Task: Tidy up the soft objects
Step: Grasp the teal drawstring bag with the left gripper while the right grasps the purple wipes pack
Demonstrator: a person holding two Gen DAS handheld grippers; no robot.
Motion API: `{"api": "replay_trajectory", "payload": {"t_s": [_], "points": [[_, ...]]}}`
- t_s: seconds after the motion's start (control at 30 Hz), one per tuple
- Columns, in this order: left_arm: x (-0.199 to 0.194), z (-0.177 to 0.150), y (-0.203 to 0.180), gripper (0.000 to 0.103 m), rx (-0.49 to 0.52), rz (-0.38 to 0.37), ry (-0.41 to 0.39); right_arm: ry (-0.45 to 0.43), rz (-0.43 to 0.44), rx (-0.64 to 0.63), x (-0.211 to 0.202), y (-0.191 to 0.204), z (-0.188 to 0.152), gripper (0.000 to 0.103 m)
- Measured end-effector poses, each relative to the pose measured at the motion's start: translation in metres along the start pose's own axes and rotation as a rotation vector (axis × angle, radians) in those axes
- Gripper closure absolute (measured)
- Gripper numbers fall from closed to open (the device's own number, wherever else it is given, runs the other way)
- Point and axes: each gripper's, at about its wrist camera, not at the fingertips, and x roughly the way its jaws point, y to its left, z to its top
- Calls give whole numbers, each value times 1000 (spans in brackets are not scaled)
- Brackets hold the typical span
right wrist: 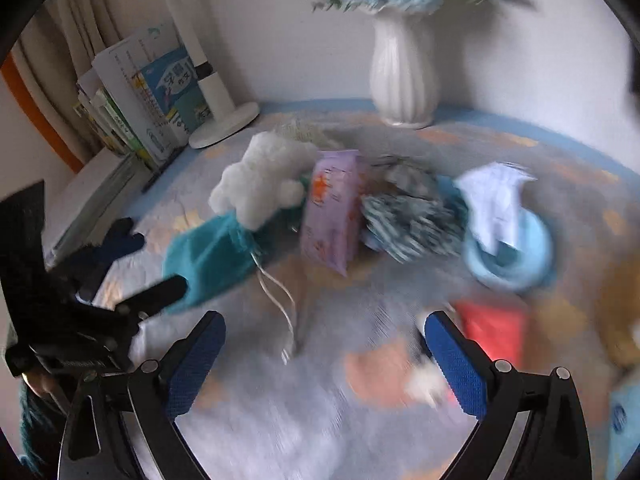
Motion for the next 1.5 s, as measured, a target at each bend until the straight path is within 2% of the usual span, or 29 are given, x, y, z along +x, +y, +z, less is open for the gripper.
{"api": "replay_trajectory", "payload": {"t_s": [0.03,0.07,0.1,0.23,0.4,0.47,0.5,0.53,0.57,0.6,0.63,0.73,0.83,0.93,1.1,1.2,1.27,1.3,1.33,1.37,1.43,1.47,1.5], "points": [[7,1,1,1,5,-4,10,19,8,13,12,-2,6,10],[12,2,3,1,13,-9,17,34,5,27,20,-4,9,21],[17,2,3,1,18,-11,28,49,-2,43,29,-6,14,28],[34,5,0,1,48,-19,74,51,0,64,45,-7,25,28],[43,3,-3,2,64,-14,91,17,-83,16,58,3,36,28],[40,2,-4,12,65,-13,79,4,-102,16,61,3,36,29],[40,2,-5,25,69,-10,78,-8,-116,22,62,2,36,35],[40,1,-7,33,78,-2,79,-24,-135,30,61,1,34,40],[42,2,-6,39,88,4,82,-27,-143,33,62,-1,33,50],[42,1,-8,55,106,8,82,-31,-137,39,61,-2,31,60],[39,-1,-12,64,133,-4,67,-39,-130,43,59,-3,30,62],[31,-3,-14,76,144,-31,45,-51,-124,27,50,-3,26,62],[25,-4,-12,82,124,-43,40,-52,-92,7,37,0,16,62],[9,-9,-12,83,85,-86,16,-51,-60,0,21,2,3,62],[-13,-25,-23,84,75,-108,3,-8,-42,-2,2,3,-23,62],[-19,-38,-34,83,81,-115,34,53,-46,-3,-4,5,-39,62],[-22,-45,-40,81,106,-177,85,94,-45,-13,-7,6,-50,62],[-24,-49,-45,74,125,-198,104,114,-46,-16,-8,6,-57,62],[-25,-52,-51,64,148,-189,107,124,-48,-11,-9,5,-63,62],[-26,-54,-56,59,168,-171,107,120,-45,-7,-10,4,-66,61],[-26,-54,-61,21,178,-146,103,110,-34,3,-11,1,-68,56],[-26,-53,-61,18,171,-137,98,111,-27,11,-11,0,-68,46],[-25,-51,-61,18,166,-121,90,108,-22,19,-12,-1,-67,42]]}}
